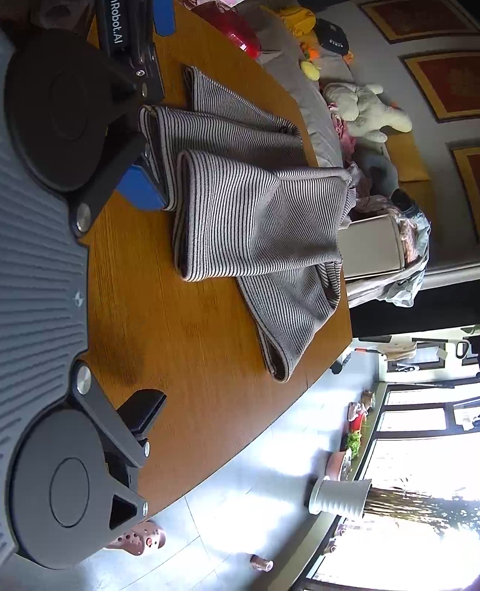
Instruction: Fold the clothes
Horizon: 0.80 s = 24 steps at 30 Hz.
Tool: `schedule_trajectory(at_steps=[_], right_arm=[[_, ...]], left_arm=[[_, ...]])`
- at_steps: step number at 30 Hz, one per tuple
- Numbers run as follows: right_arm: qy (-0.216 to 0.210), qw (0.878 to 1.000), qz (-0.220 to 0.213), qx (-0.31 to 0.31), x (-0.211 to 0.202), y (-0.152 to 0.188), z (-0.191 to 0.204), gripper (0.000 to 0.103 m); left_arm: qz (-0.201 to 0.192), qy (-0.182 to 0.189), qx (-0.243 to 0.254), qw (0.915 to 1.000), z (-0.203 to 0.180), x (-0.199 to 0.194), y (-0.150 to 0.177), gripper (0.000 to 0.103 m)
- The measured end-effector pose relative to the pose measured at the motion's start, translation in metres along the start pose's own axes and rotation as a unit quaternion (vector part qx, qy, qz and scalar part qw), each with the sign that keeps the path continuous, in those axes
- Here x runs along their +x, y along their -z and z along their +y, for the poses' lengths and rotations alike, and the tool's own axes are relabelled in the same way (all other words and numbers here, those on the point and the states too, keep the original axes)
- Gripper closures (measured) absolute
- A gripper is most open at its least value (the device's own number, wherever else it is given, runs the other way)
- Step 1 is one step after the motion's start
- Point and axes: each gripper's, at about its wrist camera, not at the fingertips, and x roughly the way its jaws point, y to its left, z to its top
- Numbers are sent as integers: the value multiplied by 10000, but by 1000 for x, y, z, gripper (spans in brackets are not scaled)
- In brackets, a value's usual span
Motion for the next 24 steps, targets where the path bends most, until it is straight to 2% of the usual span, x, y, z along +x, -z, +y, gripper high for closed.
schedule_trajectory(at_steps=[8,12,16,24], right_arm=[[-113,9999,-70,-7,-3,12,-1,0],[117,9997,15,-192,6,9,10,0],[234,9989,-18,-409,3,12,15,0],[302,9988,-80,-365,7,13,13,0]], left_arm=[[292,-58,-167,9994,0,9,7,0],[432,-88,-247,9987,0,13,10,0],[391,-93,-261,9989,-2,14,12,0],[371,-73,-282,9989,1,13,10,0]])
